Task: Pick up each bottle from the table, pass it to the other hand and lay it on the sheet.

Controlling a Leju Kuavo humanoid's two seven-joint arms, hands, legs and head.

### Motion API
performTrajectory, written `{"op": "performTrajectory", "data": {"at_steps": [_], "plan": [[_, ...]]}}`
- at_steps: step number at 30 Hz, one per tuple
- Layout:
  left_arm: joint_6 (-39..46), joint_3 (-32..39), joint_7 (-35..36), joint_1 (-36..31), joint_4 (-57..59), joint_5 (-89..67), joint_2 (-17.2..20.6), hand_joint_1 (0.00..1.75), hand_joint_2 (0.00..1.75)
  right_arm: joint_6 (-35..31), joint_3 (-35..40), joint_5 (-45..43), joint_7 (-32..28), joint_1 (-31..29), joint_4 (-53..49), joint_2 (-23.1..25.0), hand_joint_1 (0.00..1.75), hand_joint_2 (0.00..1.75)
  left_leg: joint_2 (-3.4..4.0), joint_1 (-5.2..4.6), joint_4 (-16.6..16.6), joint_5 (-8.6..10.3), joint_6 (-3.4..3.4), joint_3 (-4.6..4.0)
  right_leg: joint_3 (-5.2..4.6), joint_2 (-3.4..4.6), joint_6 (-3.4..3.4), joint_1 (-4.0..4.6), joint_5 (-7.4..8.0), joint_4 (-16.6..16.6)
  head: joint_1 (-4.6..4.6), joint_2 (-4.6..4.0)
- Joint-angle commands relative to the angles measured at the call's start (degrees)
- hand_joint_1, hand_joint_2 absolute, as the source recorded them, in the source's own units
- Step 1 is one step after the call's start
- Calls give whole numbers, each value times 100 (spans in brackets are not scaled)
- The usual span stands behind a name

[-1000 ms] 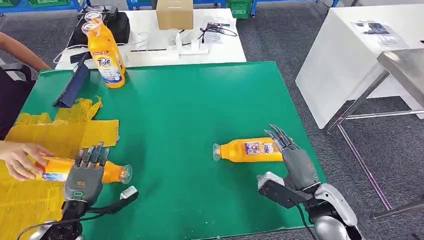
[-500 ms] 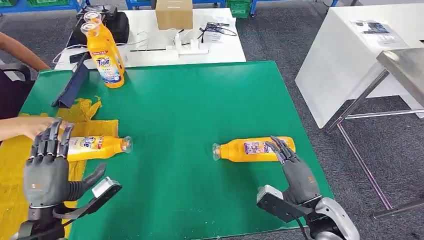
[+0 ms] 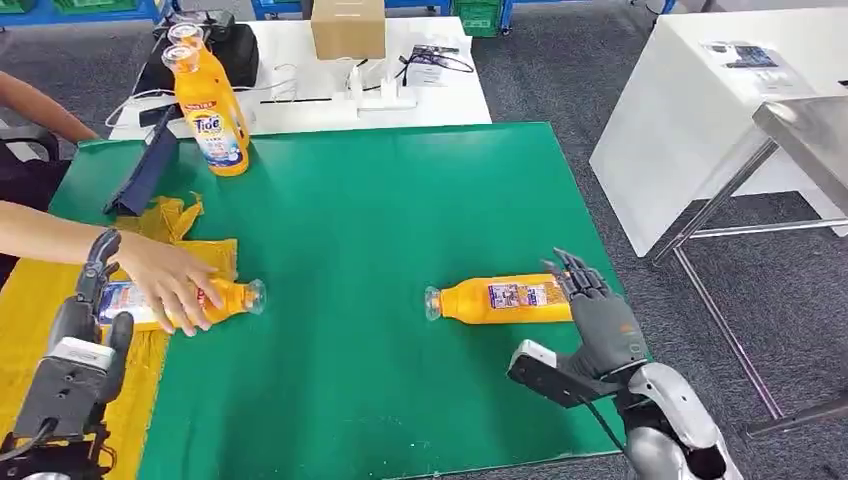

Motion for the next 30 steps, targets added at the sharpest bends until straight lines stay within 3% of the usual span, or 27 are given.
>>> {"op": "performTrajectory", "data": {"at_steps": [1,19,30], "plan": [[-73,194,-22,-353,259,52,-142,0,0,358,329,-119,30,-845,1250,-186,0,175,23,-3,0,-9,1,24,21,12,-15,1,-5,0,2,0],[-97,122,-52,-526,405,111,-85,0,0,775,495,-386,163,-1075,1712,-442,0,175,15,-4,1,-4,2,8,62,5,-11,1,-1,2,0,0],[-186,-79,-56,-856,702,276,25,0,0,1145,1025,-496,213,-1796,2441,-875,0,175,17,-4,2,-3,3,8,62,7,-11,1,1,2,2,0]]}}
